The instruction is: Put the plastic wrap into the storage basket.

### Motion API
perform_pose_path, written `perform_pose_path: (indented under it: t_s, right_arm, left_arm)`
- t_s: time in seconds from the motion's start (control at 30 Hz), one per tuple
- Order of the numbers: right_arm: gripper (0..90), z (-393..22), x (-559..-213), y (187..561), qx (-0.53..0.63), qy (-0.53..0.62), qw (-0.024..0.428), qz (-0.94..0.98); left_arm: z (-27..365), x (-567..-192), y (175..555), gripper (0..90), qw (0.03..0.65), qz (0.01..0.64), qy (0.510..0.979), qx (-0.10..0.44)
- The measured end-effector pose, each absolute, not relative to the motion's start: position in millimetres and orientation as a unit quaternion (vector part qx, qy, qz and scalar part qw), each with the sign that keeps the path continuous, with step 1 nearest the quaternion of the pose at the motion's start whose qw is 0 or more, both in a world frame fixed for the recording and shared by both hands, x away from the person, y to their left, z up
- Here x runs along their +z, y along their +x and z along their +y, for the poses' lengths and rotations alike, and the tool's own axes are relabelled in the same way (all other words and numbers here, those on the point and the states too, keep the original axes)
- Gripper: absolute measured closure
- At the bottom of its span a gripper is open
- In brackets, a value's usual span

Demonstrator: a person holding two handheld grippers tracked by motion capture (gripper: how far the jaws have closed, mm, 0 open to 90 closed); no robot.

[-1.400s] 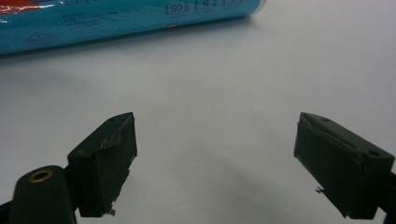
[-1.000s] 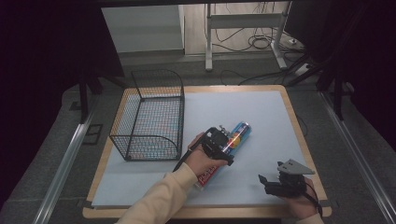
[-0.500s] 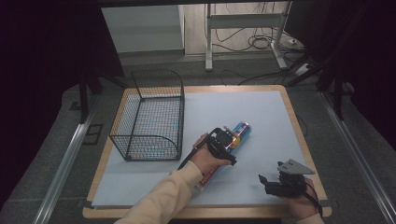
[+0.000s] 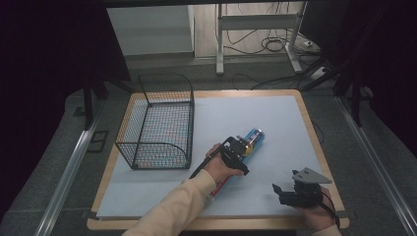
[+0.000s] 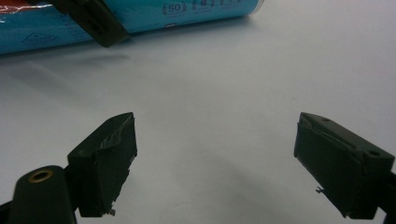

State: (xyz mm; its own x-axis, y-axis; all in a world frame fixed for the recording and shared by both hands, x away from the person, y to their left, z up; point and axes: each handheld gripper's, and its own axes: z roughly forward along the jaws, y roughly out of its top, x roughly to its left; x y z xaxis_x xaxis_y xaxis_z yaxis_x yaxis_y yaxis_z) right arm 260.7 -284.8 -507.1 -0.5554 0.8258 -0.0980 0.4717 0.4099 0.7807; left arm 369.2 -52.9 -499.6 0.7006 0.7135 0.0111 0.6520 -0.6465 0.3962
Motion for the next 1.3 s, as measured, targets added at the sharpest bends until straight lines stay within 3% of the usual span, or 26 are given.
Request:
perform_pose_path:
  t_s: [0.23, 0.5, 0.7, 1.3]
  right_arm:
    - [13.6, -285, -507, 261, 0.365, 0.404, 0.244, 0.803]
    - [13.6, -286, -506, 261, 0.365, 0.404, 0.245, 0.802]
    - [13.6, -288, -506, 261, 0.367, 0.406, 0.246, 0.800]
    - [13.6, -287, -506, 261, 0.367, 0.405, 0.247, 0.800]
  left_arm:
    - [-54, -501, 369, 28.9, 0.167, 0.379, 0.906, 0.088]
    - [-48, -500, 376, 29.9, 0.180, 0.395, 0.899, 0.052]
    - [-43, -496, 376, 30.5, 0.167, 0.368, 0.913, 0.045]
    - [-28, -465, 374, 31.0, 0.189, 0.352, 0.915, 0.054]
